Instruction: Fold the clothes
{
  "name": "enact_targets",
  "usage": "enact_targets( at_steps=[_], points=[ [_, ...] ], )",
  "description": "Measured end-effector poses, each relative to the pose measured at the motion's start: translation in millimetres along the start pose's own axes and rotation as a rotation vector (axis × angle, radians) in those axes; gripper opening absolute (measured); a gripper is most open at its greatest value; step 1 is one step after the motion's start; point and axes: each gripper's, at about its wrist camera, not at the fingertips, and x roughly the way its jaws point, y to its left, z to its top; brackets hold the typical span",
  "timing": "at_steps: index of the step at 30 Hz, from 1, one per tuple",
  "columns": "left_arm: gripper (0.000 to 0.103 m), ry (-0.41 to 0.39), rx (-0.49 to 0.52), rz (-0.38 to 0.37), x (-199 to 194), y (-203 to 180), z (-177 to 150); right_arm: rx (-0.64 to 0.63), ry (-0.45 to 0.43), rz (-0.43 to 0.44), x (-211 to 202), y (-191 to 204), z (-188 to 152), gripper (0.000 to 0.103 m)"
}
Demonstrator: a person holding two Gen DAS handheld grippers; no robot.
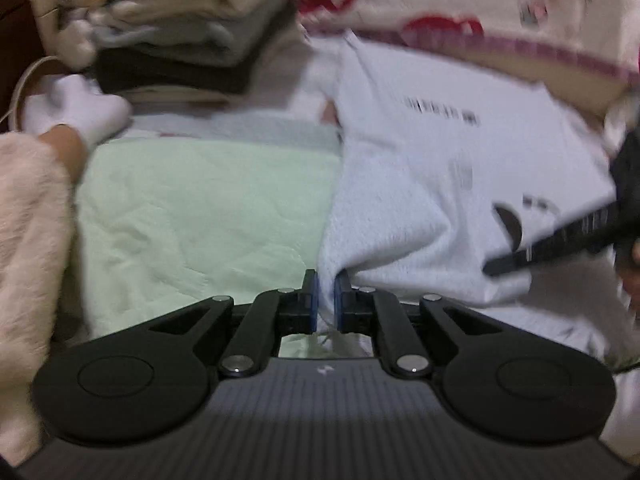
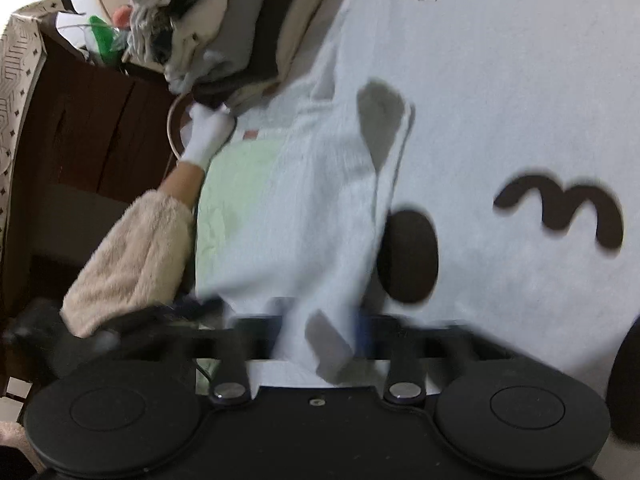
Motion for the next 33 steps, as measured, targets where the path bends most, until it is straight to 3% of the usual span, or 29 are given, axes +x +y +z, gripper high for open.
enact_targets(
  at_steps=[4,8,11,12,15,18,21,22,23,24,25,29,31,33],
  points=[
    [0.006,0.048,0.004,0.047,10,0,-6,-0.011,0.029,0.038,-6,7,-14,0.005],
    [0.006,0.077,0.038,0.074,18,-5,-8,-0.065,0.054,-0.058,1,12,-17,0.004],
    [0.008,0.097,-0.011,0.030,19,0,-9,-0.069,0.024,-0.074,-3,13,-13,0.004],
    [0.011,0.114,-0.030,0.006,21,2,-9,-0.068,0.010,-0.077,-5,13,-12,0.004],
    [0.047,0.213,-0.056,-0.076,32,4,-12,-0.077,-0.021,-0.118,-9,12,-6,0.004],
    [0.052,0.266,0.002,-0.088,42,-8,-14,-0.162,-0.045,-0.223,-12,20,-1,0.004],
    [0.058,0.300,0.049,-0.069,57,-17,-16,-0.169,-0.045,-0.218,-17,19,5,0.004],
    [0.057,0.309,0.052,-0.062,62,-18,-17,-0.169,-0.042,-0.214,-17,19,6,0.004],
    [0.047,0.306,0.059,-0.056,66,-19,-18,-0.164,-0.043,-0.210,-18,18,7,0.004],
    [0.012,0.278,0.068,-0.040,66,-20,-17,-0.150,-0.043,-0.194,-20,16,8,0.004],
    [0.006,0.243,0.080,-0.014,62,-20,-16,-0.127,-0.045,-0.170,-22,14,10,0.004],
    [0.005,0.094,0.046,0.056,28,-8,-8,-0.047,-0.018,-0.067,-24,9,18,0.004],
    [0.005,0.092,-0.008,0.042,19,0,-10,-0.053,0.011,-0.046,-22,12,17,0.004],
    [0.005,0.108,0.017,0.073,20,-2,-14,-0.072,0.046,-0.047,-19,16,14,0.004]
  ],
)
